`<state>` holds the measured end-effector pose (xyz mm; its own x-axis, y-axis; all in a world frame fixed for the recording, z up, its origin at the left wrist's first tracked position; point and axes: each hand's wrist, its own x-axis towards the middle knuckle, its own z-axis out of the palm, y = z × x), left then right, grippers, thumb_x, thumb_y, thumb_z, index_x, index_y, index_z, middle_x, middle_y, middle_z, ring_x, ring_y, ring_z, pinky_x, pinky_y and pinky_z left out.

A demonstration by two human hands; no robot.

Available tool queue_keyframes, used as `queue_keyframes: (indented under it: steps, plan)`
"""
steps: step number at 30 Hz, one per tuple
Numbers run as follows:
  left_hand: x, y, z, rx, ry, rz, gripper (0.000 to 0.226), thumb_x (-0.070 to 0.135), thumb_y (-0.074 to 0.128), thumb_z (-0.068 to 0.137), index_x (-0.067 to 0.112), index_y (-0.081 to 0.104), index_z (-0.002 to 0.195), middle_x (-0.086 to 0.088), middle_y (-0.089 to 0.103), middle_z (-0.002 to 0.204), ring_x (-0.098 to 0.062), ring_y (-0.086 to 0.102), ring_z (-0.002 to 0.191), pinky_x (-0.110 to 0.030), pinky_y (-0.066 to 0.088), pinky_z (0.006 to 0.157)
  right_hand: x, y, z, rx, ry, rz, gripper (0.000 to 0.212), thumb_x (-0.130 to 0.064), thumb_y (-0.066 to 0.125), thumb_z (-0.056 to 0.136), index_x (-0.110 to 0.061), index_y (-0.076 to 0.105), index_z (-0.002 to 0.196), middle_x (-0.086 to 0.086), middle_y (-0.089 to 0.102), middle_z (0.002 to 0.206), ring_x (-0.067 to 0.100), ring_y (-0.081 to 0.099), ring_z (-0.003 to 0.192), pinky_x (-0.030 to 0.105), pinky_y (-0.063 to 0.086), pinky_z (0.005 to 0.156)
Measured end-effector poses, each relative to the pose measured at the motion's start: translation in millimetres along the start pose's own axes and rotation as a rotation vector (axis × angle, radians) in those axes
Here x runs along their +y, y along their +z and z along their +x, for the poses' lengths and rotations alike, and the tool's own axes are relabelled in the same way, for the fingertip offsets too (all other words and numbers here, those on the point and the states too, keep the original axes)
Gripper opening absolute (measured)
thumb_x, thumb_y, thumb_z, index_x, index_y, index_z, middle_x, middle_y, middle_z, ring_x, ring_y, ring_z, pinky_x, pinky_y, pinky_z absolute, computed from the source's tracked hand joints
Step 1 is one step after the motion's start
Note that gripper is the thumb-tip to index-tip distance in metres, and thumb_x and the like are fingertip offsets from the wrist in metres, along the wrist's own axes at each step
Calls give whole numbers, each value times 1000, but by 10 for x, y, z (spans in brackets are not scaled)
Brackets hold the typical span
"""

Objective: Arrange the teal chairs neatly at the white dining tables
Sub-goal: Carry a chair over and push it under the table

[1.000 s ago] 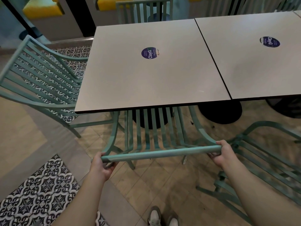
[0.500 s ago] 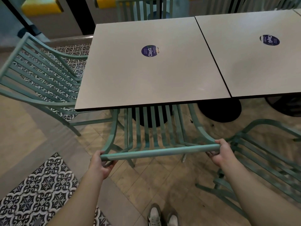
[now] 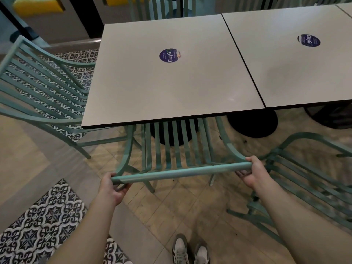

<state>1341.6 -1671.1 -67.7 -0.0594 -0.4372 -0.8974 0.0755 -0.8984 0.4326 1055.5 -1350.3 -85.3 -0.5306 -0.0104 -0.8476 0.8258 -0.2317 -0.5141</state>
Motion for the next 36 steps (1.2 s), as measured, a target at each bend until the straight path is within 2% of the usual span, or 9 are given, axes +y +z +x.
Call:
queue_keyframes:
  steps: [8,12,17,19,22,26,28,31,36]
  plan:
    - [-4,-14,19,-17,16,11,45,26,55,92,10,47,134,-21,58,120,-39,62,98,-47,57,67,-19,34,-15,10,-17,-12,49,-13,55,86,-4,41,132,21,54,123,34,62,102,47,50,95]
    - [-32,23,-13,-27,15,8,45,24,53,93,7,46,134,-21,56,123,-39,61,97,-45,56,73,-36,37,-39,10,-16,-8,49,-12,54,86,-3,40,132,22,53,125,35,62,102,48,50,95]
    - [-99,67,-95,-45,-1,-4,42,24,52,94,6,46,132,-21,53,125,-38,59,95,-43,54,75,-87,31,-68,-7,-15,7,35,-12,51,90,-3,40,122,20,53,125,33,59,111,47,47,99]
    - [-95,69,-106,-48,-4,-2,44,23,52,94,5,45,133,-22,52,127,-38,59,94,-43,54,78,-91,25,-88,-16,-10,10,36,-13,52,90,-5,40,123,19,54,123,33,60,106,46,50,94]
    - [-70,59,-107,-46,-2,3,45,22,53,93,5,45,133,-22,52,126,-39,59,93,-43,55,75,-79,24,-126,-19,-7,3,45,-14,53,89,-5,40,131,19,56,116,32,62,97,43,54,78]
    - [-59,35,-120,-41,-11,-1,46,21,53,93,4,45,135,-23,52,126,-39,60,96,-43,55,74,-59,28,-159,-15,-5,-5,43,-14,53,90,-6,40,130,18,56,108,32,62,94,43,54,76]
    - [-57,2,-121,-43,-11,-13,46,21,52,93,4,45,135,-23,53,126,-38,60,99,-42,55,78,-28,31,-185,-23,-1,-12,39,-14,52,91,-6,40,127,18,56,106,31,62,91,42,53,76]
    - [-54,-19,-124,-46,-21,-32,45,21,52,94,5,43,136,-23,52,127,-37,60,100,-43,54,83,-4,26,-180,-12,-13,-12,36,-13,52,91,-5,41,124,18,55,113,30,61,91,43,53,81]
    - [-66,-15,-166,-43,-23,-34,43,22,52,95,7,44,134,-22,53,125,-37,59,106,-43,52,93,5,8,-170,-20,-15,11,44,-14,53,90,-4,40,131,19,55,119,31,62,96,43,54,84]
